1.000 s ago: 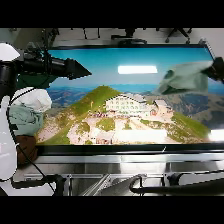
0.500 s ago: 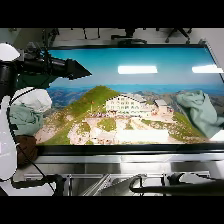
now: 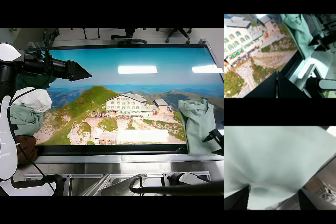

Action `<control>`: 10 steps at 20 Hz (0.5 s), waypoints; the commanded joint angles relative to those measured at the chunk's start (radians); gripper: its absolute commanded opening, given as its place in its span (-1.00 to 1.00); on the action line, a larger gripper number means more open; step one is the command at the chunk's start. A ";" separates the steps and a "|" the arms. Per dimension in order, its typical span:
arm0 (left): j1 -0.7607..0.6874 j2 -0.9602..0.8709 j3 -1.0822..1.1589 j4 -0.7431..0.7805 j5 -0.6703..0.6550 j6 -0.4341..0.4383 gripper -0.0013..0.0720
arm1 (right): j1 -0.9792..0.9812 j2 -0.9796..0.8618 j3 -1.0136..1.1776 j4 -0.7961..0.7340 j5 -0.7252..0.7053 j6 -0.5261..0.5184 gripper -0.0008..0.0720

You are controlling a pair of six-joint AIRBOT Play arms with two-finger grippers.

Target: Fold the shirts.

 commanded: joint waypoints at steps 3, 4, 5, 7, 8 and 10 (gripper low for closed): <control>0.005 0.001 0.001 -0.003 0.005 0.000 -0.92 | 0.032 0.066 0.257 0.210 0.079 -0.045 0.77; 0.005 0.000 0.001 -0.002 0.006 0.000 -0.92 | 0.066 0.087 0.306 0.241 0.080 -0.066 0.77; 0.014 0.002 0.001 -0.003 0.005 0.000 -0.92 | 0.108 0.109 0.340 0.245 0.074 -0.071 0.75; 0.038 0.013 0.001 -0.002 0.003 0.000 -0.92 | 0.213 0.144 0.359 0.245 0.053 -0.089 -0.88; 0.049 0.023 0.000 0.000 0.002 0.000 -0.93 | 0.267 0.153 0.359 0.245 0.050 -0.089 -0.91; 0.071 0.058 -0.001 0.013 -0.001 0.000 -0.93 | 0.388 0.158 0.359 0.244 0.048 -0.089 -0.93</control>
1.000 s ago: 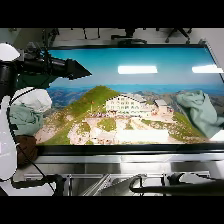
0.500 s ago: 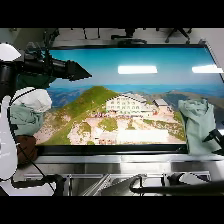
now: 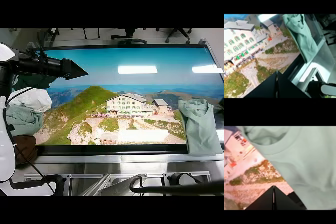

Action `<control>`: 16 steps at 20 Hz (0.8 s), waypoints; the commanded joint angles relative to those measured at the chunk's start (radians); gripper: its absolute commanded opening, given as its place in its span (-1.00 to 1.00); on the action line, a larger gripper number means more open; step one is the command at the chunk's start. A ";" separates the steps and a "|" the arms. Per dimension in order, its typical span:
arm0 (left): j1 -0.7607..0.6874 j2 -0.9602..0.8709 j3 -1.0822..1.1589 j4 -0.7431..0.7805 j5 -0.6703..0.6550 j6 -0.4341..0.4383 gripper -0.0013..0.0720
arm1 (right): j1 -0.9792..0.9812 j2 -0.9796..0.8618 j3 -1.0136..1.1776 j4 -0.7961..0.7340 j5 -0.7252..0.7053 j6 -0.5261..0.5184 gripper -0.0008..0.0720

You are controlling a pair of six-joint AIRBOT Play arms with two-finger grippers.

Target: Fold the shirts.

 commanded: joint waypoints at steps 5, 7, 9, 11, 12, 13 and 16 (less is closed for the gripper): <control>0.022 0.238 -0.233 0.197 0.014 0.005 -0.93 | 0.452 0.083 -0.122 0.026 -0.108 -0.035 -0.93; 0.016 0.335 -0.400 0.246 0.028 0.008 -0.93 | 0.565 0.150 -0.260 0.026 -0.196 -0.036 -0.93; 0.016 0.418 -0.558 0.255 0.053 0.012 -0.93 | 0.650 0.209 -0.380 0.026 -0.291 -0.043 -0.93; 0.016 0.485 -0.684 0.254 0.094 0.019 -0.93 | 0.694 0.232 -0.436 0.026 -0.320 -0.051 -0.93; 0.016 0.513 -0.732 0.254 0.113 0.019 -0.93 | 0.702 0.230 -0.443 0.025 -0.320 -0.051 -0.93; 0.016 0.533 -0.763 0.254 0.123 0.019 -0.93 | 0.702 0.228 -0.444 0.026 -0.320 -0.051 -0.93; 0.016 0.573 -0.819 0.254 0.129 0.019 -0.93 | 0.702 0.228 -0.444 0.026 -0.306 -0.045 -0.92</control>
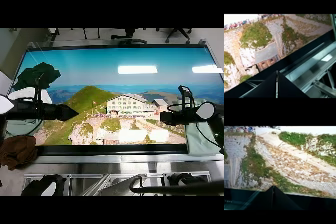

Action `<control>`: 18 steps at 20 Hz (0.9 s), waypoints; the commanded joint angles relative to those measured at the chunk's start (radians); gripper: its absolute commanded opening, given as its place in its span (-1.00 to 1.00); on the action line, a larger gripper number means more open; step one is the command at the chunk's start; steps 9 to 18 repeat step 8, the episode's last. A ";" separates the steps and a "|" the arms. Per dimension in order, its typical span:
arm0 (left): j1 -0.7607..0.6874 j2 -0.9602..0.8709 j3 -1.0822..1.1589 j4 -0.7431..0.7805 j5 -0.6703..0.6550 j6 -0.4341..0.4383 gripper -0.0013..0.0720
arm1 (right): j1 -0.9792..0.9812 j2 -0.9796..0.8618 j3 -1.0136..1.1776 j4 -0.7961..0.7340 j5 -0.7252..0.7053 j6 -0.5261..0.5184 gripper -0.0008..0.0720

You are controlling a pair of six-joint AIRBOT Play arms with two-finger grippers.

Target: Fold the shirts.

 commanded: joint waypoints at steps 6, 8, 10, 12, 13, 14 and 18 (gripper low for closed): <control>0.000 0.065 -0.085 0.007 0.024 0.002 -0.93 | 0.020 0.009 -0.023 0.000 0.023 0.009 -0.92; 0.000 0.065 -0.085 0.007 0.027 0.002 -0.93 | 0.020 0.009 -0.023 0.000 0.023 0.009 -0.92; 0.000 0.065 -0.085 0.007 0.027 0.002 -0.93 | 0.020 0.009 -0.023 0.000 0.023 0.009 -0.92; 0.000 0.065 -0.085 0.007 0.027 0.002 -0.93 | 0.020 0.009 -0.023 0.000 0.023 0.009 -0.92; 0.000 0.065 -0.085 0.007 0.027 0.002 -0.93 | 0.020 0.009 -0.023 0.000 0.023 0.009 -0.92; 0.000 0.065 -0.085 0.007 0.027 0.002 -0.93 | 0.020 0.009 -0.023 0.000 0.023 0.009 -0.92; 0.000 0.065 -0.085 0.007 0.027 0.002 -0.93 | 0.020 0.009 -0.023 0.000 0.023 0.009 -0.92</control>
